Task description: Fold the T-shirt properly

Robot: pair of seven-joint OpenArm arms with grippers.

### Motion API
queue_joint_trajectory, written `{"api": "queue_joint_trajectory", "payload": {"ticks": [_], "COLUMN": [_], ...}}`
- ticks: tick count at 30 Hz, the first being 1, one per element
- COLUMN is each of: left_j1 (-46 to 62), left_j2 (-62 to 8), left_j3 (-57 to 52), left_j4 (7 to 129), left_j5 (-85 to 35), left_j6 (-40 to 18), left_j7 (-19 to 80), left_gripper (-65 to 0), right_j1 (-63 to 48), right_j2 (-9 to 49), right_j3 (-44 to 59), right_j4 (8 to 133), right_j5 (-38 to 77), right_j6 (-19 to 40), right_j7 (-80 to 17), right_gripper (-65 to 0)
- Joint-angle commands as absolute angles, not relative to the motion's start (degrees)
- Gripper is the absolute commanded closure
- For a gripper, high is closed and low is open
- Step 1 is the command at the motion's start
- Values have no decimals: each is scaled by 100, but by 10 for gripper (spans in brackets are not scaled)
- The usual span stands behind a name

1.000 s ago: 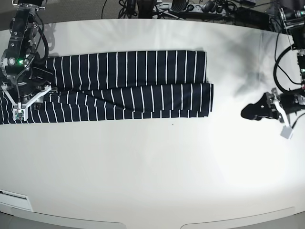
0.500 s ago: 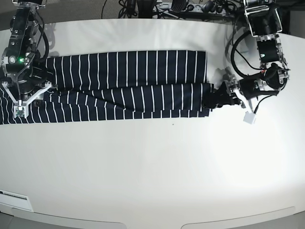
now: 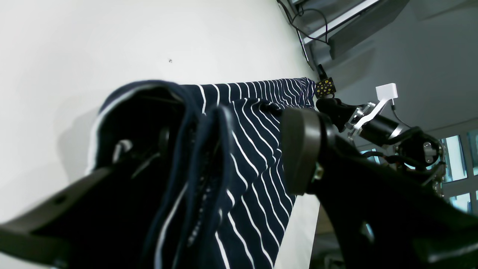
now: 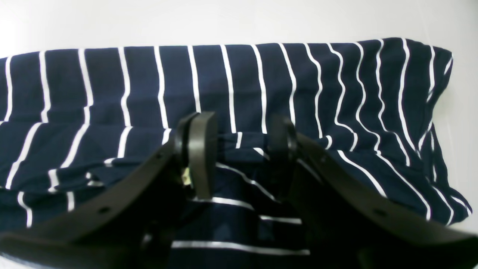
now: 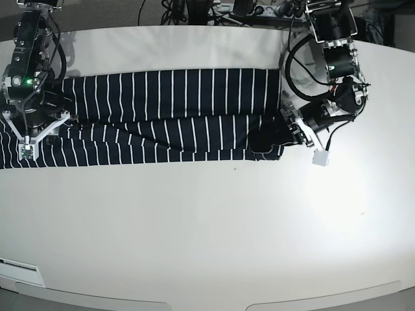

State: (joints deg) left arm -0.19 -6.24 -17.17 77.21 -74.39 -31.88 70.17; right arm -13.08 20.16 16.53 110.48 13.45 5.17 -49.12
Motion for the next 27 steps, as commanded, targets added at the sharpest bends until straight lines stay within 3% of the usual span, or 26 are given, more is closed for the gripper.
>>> {"api": "queue_joint_trajectory", "payload": {"ticks": [1,15,27], "left_j1": [108,-499,-1050], "left_j2": [-478,-635,-1260], "left_j3": [-1503,-1973,-2115], "left_j4": [7642,7647,7647], "left_j5": [-7264,-7015,-6687], "left_j6": [-2864,-2888,-2689], "left_j7": [7542,7481,7415], "left_gripper": [-377,-376,-375], "right_j1": [-1219,-1221,-1219], "right_j2": [2112,2185,2462], "right_j3": [1686,1686,1686], "right_j4": [11157,11157,11157], "right_j5": [1323,1323,1323], "right_j6": [506,626,622], "right_j7": [-4779,-4786,-4783], "right_gripper": [-257,-257,-257]}}
